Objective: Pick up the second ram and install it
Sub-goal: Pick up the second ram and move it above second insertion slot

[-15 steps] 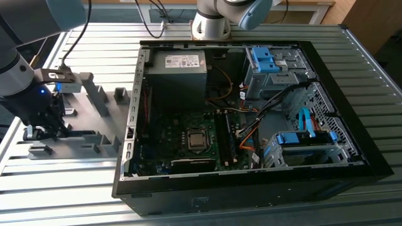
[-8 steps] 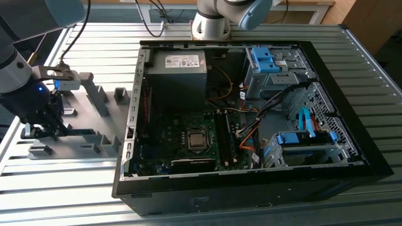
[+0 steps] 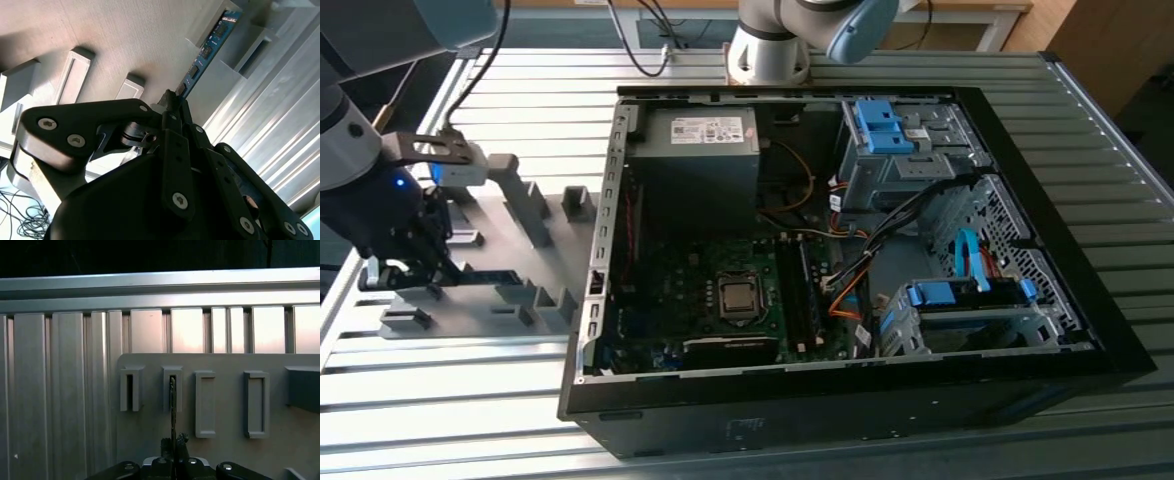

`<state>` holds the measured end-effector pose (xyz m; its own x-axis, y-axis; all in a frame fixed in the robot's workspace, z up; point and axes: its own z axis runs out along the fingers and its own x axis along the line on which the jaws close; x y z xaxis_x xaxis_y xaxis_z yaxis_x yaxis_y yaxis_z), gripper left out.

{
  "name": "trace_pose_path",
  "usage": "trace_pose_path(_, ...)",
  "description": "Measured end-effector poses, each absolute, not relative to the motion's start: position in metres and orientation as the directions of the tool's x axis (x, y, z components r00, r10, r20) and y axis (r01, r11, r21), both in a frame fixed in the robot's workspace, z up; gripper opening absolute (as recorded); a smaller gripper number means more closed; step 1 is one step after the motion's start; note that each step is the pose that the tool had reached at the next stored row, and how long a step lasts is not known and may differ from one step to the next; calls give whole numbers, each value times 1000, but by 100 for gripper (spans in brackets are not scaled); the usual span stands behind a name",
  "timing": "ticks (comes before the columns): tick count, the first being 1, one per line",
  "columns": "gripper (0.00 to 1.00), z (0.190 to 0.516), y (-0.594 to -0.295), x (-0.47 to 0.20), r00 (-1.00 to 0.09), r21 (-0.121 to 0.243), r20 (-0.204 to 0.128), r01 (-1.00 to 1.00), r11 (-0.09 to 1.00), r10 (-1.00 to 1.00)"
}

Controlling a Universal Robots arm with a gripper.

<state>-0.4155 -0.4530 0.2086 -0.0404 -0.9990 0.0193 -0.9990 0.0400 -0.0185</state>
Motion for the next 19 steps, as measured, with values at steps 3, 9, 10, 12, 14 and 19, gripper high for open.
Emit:
trace_pose_path(3,14,212,-453,-415,-40,-18,19,-999,40,-999)
trace_pose_path(9,14,218,-453,-415,-40,-18,19,-999,40,-999)
trace_pose_path(10,14,220,-453,-415,-40,-18,19,-999,40,-999)
trace_pose_path(12,14,223,-453,-415,-40,-19,19,-999,40,-999)
trace_pose_path(14,14,227,-453,-415,-40,-18,19,-999,40,-999)
trace_pose_path(19,14,236,-453,-415,-40,-18,19,-999,40,-999)
